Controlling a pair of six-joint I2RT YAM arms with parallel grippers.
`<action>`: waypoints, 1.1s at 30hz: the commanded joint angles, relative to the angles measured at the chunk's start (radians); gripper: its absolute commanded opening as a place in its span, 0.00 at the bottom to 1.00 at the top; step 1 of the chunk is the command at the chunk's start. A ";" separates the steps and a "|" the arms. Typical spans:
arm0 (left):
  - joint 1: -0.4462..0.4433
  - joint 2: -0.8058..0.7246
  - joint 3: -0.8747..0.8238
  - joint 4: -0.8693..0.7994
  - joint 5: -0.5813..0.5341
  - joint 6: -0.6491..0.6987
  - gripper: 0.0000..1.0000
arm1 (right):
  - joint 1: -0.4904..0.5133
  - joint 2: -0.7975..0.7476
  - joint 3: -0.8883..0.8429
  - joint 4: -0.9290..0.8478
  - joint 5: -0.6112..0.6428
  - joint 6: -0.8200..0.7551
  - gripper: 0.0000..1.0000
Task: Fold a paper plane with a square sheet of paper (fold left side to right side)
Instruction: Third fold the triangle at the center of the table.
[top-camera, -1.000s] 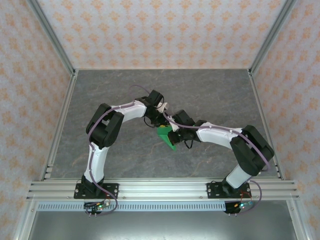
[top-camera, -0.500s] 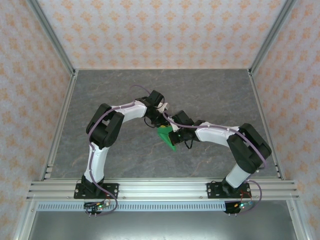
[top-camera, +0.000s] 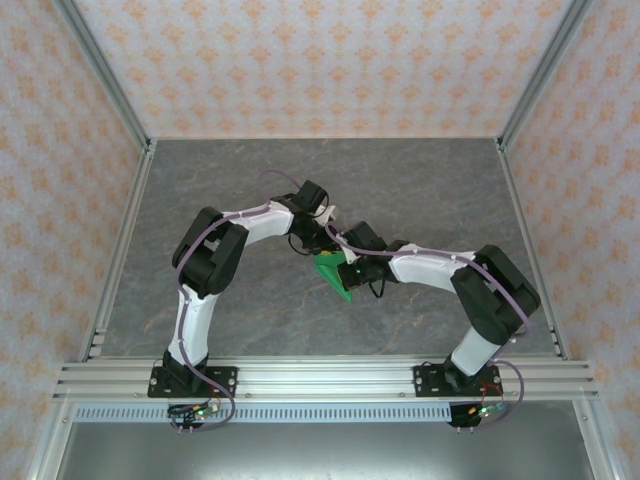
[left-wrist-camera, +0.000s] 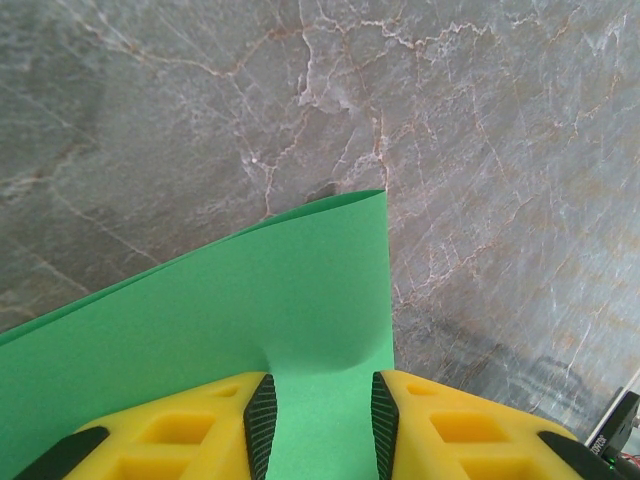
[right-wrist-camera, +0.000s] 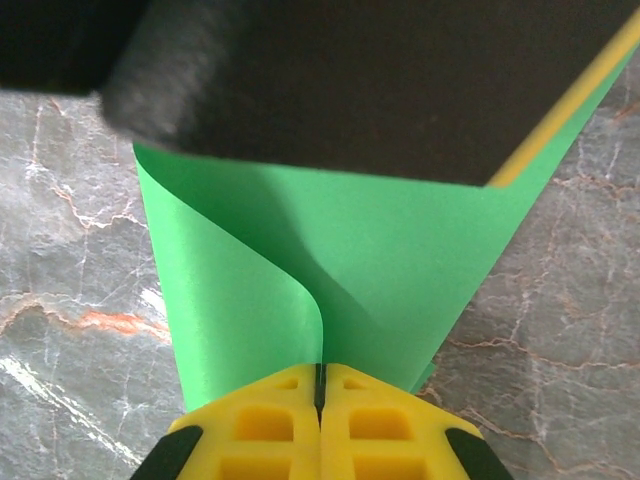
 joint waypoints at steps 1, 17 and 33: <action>-0.026 0.030 -0.035 -0.038 -0.021 0.006 0.35 | -0.007 0.023 0.007 -0.002 0.025 0.008 0.00; -0.027 0.029 -0.041 -0.030 -0.021 0.004 0.34 | -0.007 -0.008 0.009 0.014 0.036 0.016 0.00; -0.029 0.031 -0.045 -0.022 -0.021 -0.001 0.34 | -0.006 -0.029 0.010 0.030 0.027 0.025 0.00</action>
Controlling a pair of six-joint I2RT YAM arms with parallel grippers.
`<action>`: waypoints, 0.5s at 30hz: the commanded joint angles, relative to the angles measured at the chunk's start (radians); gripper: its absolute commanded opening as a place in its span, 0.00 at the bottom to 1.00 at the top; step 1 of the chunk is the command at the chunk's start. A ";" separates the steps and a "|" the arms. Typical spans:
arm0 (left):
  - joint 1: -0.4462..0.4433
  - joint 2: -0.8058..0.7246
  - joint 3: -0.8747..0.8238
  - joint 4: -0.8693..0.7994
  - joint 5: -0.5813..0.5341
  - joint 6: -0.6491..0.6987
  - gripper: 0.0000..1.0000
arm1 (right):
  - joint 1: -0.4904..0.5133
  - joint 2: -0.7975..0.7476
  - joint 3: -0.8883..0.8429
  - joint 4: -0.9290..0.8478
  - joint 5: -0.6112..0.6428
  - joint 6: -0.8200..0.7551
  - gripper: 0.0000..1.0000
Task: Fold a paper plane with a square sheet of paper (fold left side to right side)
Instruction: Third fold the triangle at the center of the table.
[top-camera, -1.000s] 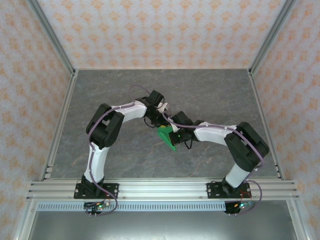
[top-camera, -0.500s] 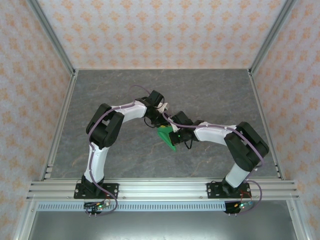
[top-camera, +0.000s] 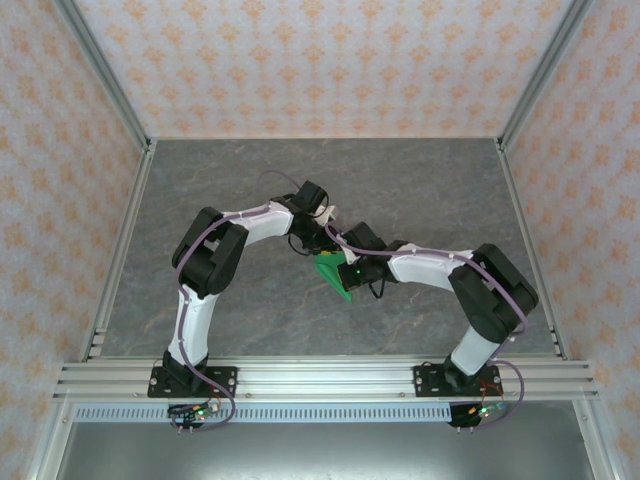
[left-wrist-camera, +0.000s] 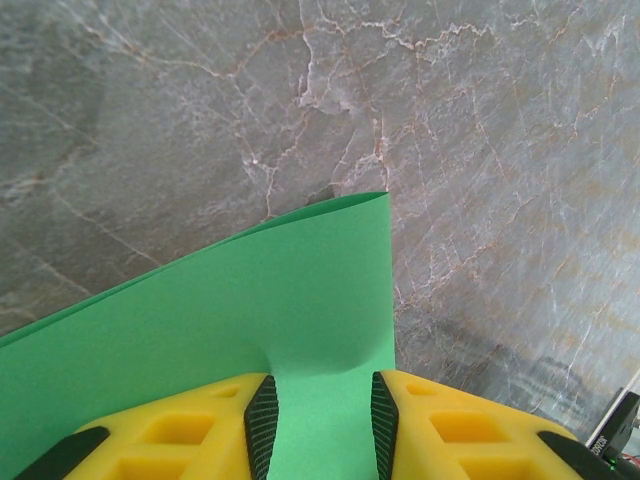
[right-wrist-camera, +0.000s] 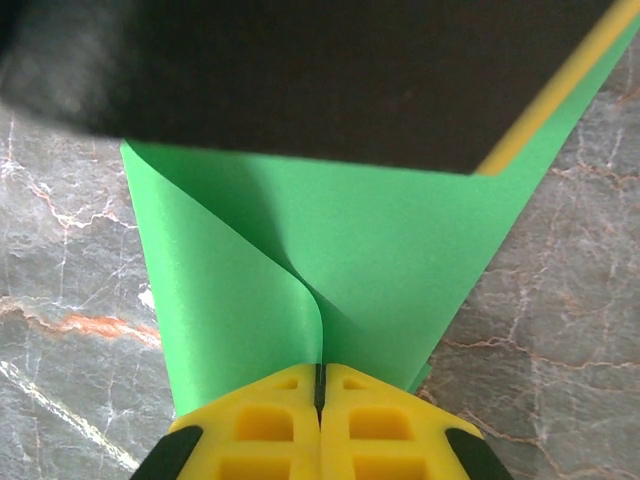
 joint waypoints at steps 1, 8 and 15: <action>-0.029 0.032 -0.039 -0.032 -0.021 -0.001 0.34 | -0.005 -0.040 0.009 0.027 0.023 0.014 0.00; -0.029 0.032 -0.041 -0.030 -0.021 -0.002 0.34 | -0.004 -0.050 0.000 0.025 0.027 0.009 0.00; -0.029 0.029 -0.041 -0.031 -0.021 0.000 0.34 | -0.004 -0.022 0.001 0.025 0.009 0.011 0.00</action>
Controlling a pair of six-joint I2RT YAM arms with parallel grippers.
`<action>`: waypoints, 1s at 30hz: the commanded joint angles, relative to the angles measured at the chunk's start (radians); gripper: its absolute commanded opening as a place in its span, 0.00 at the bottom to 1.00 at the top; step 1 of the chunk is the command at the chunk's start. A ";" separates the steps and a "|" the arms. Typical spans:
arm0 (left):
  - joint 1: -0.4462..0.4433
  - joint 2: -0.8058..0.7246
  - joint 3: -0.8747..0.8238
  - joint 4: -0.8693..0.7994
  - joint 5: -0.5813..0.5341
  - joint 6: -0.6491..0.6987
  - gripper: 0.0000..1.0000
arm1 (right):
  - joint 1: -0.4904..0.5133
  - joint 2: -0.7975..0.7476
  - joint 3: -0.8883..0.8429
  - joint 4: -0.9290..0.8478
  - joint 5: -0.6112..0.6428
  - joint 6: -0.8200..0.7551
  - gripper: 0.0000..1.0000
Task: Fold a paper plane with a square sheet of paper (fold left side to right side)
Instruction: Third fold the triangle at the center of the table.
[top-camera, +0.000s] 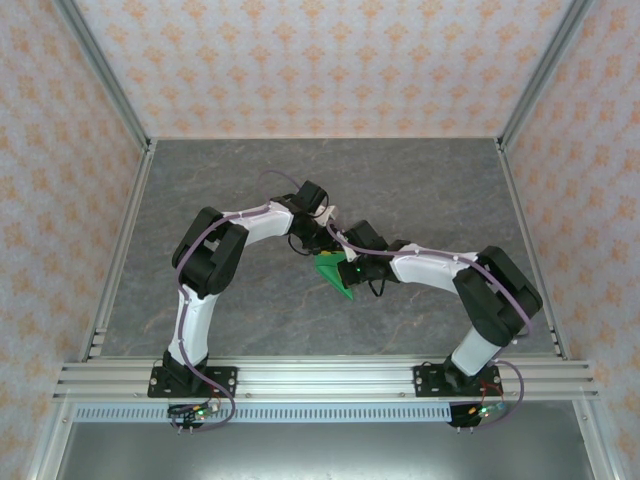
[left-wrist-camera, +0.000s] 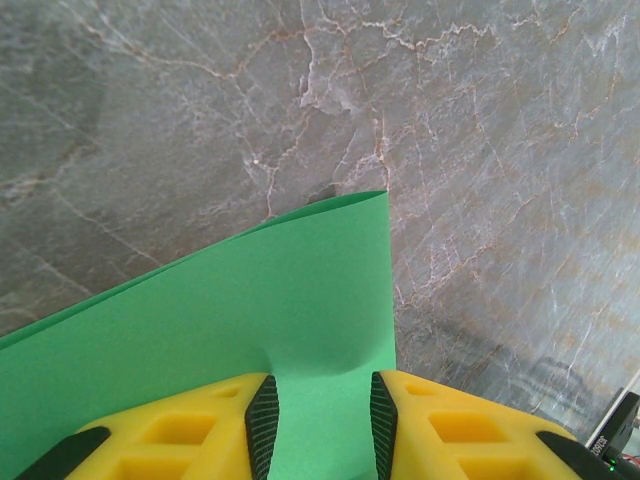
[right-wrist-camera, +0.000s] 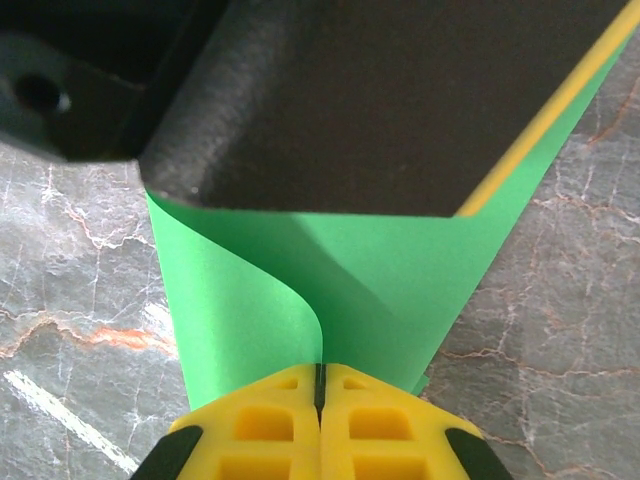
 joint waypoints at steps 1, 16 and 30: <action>-0.029 0.028 -0.041 -0.031 -0.021 -0.001 0.34 | -0.003 0.005 -0.003 0.014 0.005 0.007 0.00; -0.029 0.028 -0.039 -0.036 -0.023 -0.001 0.34 | 0.003 0.063 -0.023 0.031 -0.020 0.016 0.00; 0.003 -0.046 0.041 -0.139 -0.020 0.049 0.46 | 0.010 0.094 -0.016 -0.018 0.006 -0.010 0.00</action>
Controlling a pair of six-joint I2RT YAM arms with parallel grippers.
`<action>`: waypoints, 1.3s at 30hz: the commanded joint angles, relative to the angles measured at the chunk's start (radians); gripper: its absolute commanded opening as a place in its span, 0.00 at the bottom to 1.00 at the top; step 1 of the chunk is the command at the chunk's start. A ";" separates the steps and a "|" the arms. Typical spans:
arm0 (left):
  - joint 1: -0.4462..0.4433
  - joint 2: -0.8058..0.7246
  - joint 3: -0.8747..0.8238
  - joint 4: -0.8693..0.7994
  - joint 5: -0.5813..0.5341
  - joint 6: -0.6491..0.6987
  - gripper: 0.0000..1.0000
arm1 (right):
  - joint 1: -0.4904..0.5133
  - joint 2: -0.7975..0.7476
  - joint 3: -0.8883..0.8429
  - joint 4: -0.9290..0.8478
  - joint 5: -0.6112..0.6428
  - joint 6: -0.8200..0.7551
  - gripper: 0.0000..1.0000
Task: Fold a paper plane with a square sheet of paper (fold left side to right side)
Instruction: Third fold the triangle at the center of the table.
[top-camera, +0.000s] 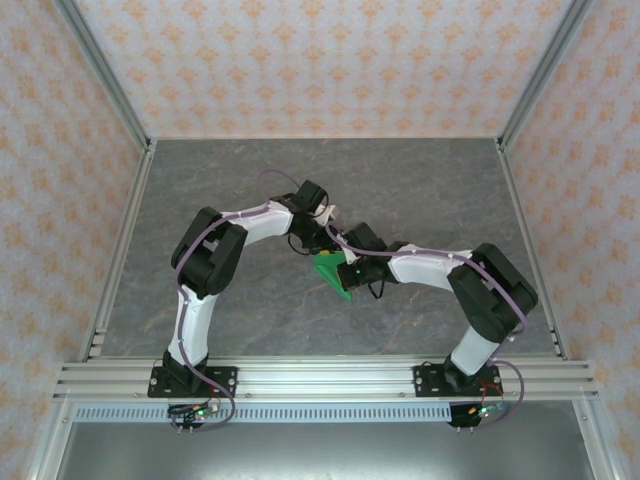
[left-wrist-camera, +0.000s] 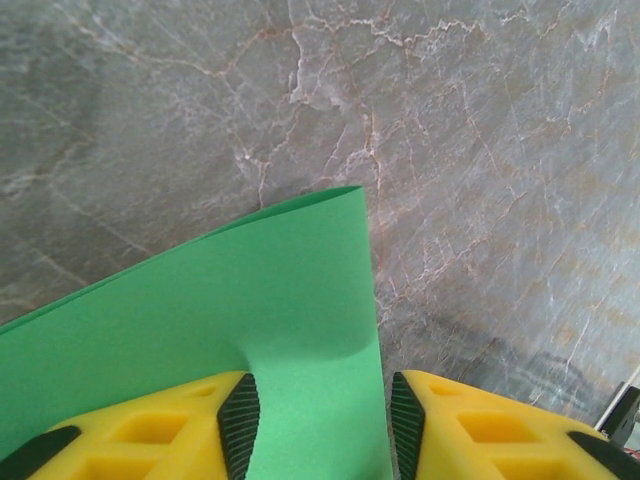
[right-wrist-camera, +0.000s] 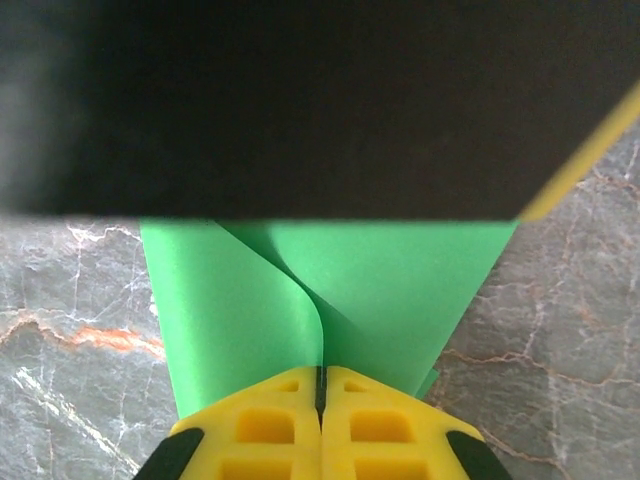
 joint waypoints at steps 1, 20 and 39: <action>0.013 -0.036 0.053 -0.133 -0.015 0.037 0.47 | 0.013 0.062 -0.005 -0.042 0.028 -0.022 0.00; 0.171 -0.202 -0.059 -0.070 0.094 0.016 0.32 | 0.030 0.082 -0.002 -0.046 0.018 -0.033 0.00; 0.010 -0.216 -0.332 0.220 0.090 -0.179 0.14 | 0.032 0.080 0.007 -0.074 0.031 -0.039 0.00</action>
